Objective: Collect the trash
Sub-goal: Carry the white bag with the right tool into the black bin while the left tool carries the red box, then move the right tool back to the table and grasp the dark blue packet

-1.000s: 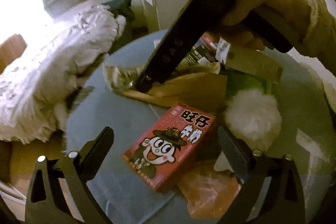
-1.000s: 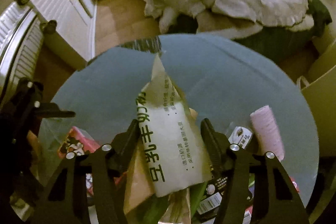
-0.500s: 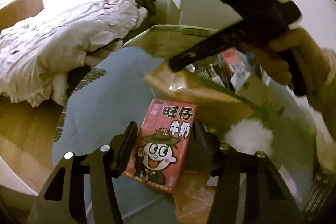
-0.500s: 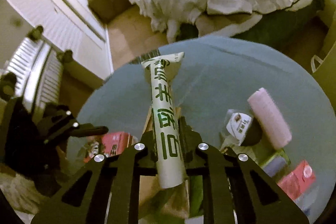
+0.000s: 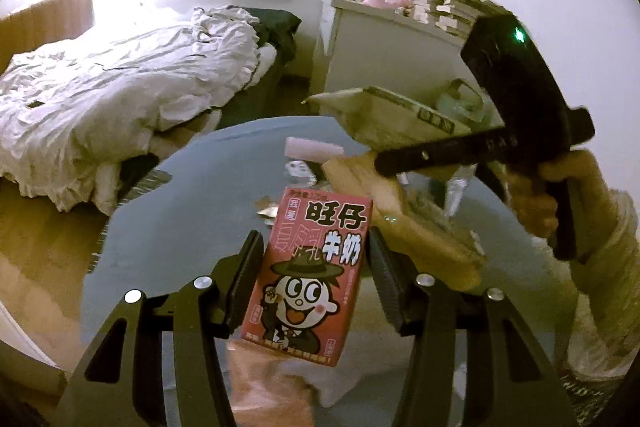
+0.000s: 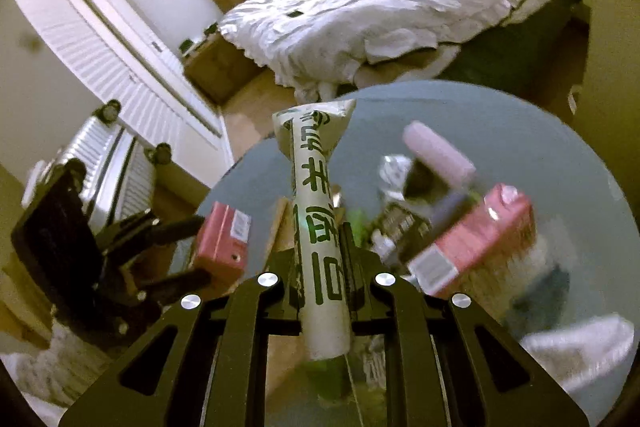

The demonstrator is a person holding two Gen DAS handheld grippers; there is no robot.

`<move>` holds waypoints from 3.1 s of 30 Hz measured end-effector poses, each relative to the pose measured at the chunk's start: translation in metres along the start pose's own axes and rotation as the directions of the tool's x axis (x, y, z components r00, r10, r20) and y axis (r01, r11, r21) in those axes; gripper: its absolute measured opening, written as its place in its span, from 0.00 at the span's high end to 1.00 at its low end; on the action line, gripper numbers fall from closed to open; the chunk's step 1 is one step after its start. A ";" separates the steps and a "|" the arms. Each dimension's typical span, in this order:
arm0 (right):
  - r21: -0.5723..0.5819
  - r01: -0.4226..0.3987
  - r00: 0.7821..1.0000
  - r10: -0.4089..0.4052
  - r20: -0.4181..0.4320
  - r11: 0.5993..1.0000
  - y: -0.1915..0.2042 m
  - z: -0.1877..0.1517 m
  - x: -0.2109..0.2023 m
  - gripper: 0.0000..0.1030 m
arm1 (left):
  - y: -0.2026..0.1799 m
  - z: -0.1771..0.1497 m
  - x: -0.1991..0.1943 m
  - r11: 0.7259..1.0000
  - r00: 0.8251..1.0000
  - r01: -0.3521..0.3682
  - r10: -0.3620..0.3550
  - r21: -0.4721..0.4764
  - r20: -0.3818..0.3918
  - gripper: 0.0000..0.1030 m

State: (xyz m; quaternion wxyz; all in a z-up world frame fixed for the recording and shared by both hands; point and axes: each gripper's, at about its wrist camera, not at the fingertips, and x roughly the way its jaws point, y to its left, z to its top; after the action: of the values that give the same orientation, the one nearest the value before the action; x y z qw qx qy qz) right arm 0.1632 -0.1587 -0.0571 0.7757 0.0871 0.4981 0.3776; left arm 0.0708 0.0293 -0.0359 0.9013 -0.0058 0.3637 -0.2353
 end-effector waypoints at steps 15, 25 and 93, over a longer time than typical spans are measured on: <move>0.002 0.009 0.966 -0.009 0.259 1.000 -0.044 -0.056 -0.090 0.92 | -0.079 0.043 0.020 0.993 0.996 0.073 -0.077 0.087 0.040 0.50; 0.282 -0.030 0.801 -0.146 0.581 0.959 -0.168 -0.094 -0.192 0.92 | -0.147 0.105 0.072 0.970 0.970 0.225 -0.232 0.096 0.077 0.50; 0.139 -0.033 0.948 -0.013 0.318 0.990 -0.188 -0.075 -0.113 0.53 | -0.138 0.063 0.086 0.943 0.947 0.311 -0.298 -0.118 0.116 0.51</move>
State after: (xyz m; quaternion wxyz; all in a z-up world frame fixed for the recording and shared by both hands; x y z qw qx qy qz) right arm 0.1695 -0.3847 -0.1105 0.8357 0.2048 0.3916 0.3260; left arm 0.1077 -0.1408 -0.0209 0.8680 -0.1344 0.3294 -0.3463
